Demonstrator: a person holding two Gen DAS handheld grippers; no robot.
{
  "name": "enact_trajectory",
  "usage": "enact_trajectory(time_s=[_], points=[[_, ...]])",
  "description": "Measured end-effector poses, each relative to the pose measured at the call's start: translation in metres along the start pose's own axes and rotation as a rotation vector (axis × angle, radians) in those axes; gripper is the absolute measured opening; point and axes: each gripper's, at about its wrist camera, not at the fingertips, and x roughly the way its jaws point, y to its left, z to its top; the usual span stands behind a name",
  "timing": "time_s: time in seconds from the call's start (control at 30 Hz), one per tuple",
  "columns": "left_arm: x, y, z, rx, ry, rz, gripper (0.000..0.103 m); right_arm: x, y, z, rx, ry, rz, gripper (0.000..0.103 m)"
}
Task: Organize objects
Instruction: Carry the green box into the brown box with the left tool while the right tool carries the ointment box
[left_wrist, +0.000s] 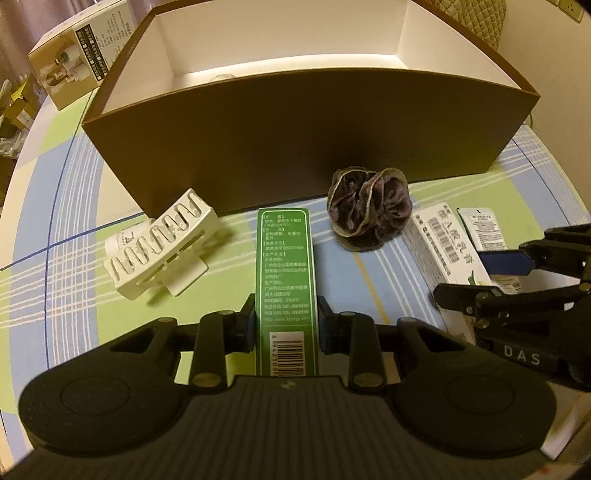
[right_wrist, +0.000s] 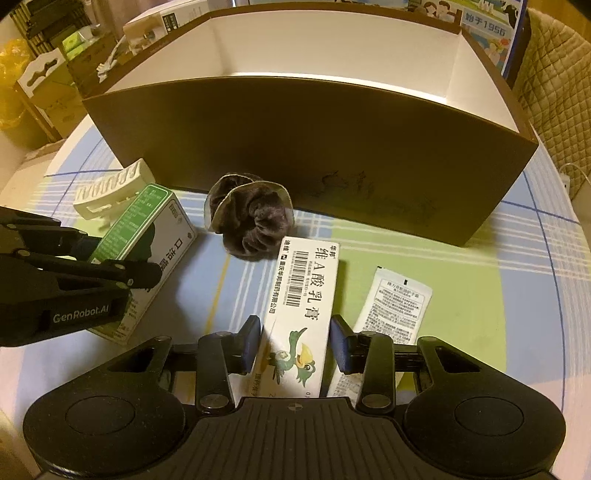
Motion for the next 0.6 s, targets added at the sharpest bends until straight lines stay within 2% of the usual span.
enact_trajectory(time_s=[0.13, 0.37, 0.6], points=[[-0.008, 0.003, 0.001, -0.012, -0.020, -0.012, 0.026, -0.006, -0.005, 0.001, 0.021, -0.004, 0.039, 0.036], [-0.033, 0.010, 0.003, -0.044, -0.080, -0.046, 0.026, -0.034, -0.023, 0.000, 0.109, -0.047, 0.161, 0.035], [-0.067, 0.017, 0.009, -0.084, -0.170, -0.076, 0.026, -0.081, -0.032, 0.006, 0.131, -0.177, 0.194, 0.035]])
